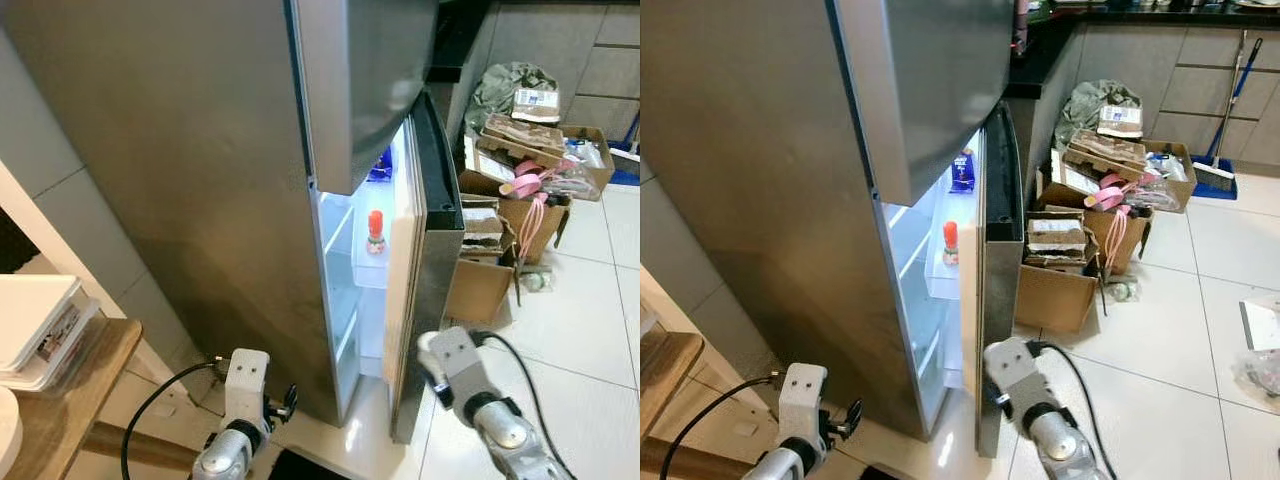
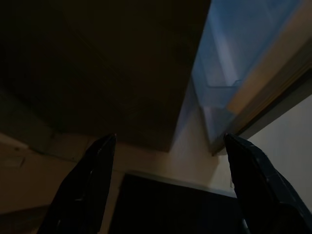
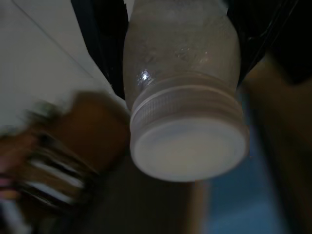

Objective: Restocking fridge

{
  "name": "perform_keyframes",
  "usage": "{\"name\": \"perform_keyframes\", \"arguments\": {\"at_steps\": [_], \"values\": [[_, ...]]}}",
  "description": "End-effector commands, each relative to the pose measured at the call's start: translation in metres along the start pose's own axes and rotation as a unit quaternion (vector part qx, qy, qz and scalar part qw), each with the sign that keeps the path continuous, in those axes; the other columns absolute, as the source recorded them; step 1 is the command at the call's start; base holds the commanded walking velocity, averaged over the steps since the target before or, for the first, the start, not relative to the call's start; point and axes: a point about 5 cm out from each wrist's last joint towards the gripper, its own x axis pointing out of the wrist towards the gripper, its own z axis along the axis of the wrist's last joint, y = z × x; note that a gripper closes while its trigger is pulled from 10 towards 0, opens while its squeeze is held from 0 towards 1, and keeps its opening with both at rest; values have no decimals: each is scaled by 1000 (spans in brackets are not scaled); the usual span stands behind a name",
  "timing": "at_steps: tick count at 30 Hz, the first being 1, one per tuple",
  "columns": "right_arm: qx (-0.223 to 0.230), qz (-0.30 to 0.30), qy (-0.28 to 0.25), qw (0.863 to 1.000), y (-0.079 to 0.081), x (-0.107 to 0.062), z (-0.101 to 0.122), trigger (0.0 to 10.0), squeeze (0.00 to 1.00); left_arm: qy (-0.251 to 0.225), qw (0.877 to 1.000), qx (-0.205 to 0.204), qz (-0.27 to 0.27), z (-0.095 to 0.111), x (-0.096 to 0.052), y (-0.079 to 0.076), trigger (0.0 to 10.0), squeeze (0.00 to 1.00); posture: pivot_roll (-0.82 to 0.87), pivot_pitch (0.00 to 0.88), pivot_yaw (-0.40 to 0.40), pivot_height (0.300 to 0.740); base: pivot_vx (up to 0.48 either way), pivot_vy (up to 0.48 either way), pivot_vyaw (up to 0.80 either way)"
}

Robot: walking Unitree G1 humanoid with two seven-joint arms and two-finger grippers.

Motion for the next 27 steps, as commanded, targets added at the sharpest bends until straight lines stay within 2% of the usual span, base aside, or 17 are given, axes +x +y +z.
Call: {"name": "perform_keyframes", "arguments": {"at_steps": [1,6,7,8,9,10,11,12,13,18,21,23,24,27], "values": [[-17,-48,1,999,-8,1,-2,10000,0,14,1000,-3,0,-6,-1,-3,10000,0,-72,166,74,740,0,0,0],[-22,-105,21,994,-20,0,-15,10000,0,13,1000,0,-3,-7,0,-5,10000,0,-73,161,77,740,0,0,0],[-3,-87,17,996,-18,-1,-16,10000,0,14,1000,-1,-5,-7,0,-5,10000,0,-73,161,77,740,0,0,0],[28,-44,6,999,-11,-2,-15,10000,0,13,1000,0,-7,-6,0,-6,10000,0,-75,159,79,740,0,0,0],[28,-44,6,999,-11,-2,-15,10000,0,13,1000,0,-7,-6,0,-6,10000,0,-75,159,79,740,0,0,0],[65,18,-10,998,2,-4,-12,10000,0,13,1000,3,-11,-6,1,-7,10000,0,-75,161,78,740,0,0,0],[65,18,-10,998,2,-4,-12,10000,0,13,1000,3,-11,-6,1,-7,10000,0,-75,161,78,740,0,0,0],[105,105,-33,988,20,-6,-5,10000,0,12,1000,7,-15,-5,2,-9,10000,0,-73,166,76,740,0,0,0],[112,127,-38,985,26,-7,-2,10000,0,11,1000,8,-17,-5,2,-10,10000,0,-73,166,76,740,0,0,0],[127,221,-59,965,57,-5,19,10000,0,-2,1000,23,-20,4,6,-9,10000,0,-63,210,54,740,0,0,0],[130,235,-57,962,61,-5,21,10000,0,-3,999,26,-21,5,6,-9,10000,0,-63,210,54,740,0,0,0],[121,285,-69,948,72,-6,30,10000,0,-9,999,27,-15,11,8,-6,10000,0,-51,256,35,740,0,0,0],[111,292,-80,947,74,-4,36,10000,0,-14,999,29,-13,14,7,-4,10000,0,-48,264,32,740,0,0,0],[87,275,-100,952,69,5,45,10000,0,-20,999,34,-9,18,5,-2,10000,0,-43,271,30,740,0,0,0]]}}
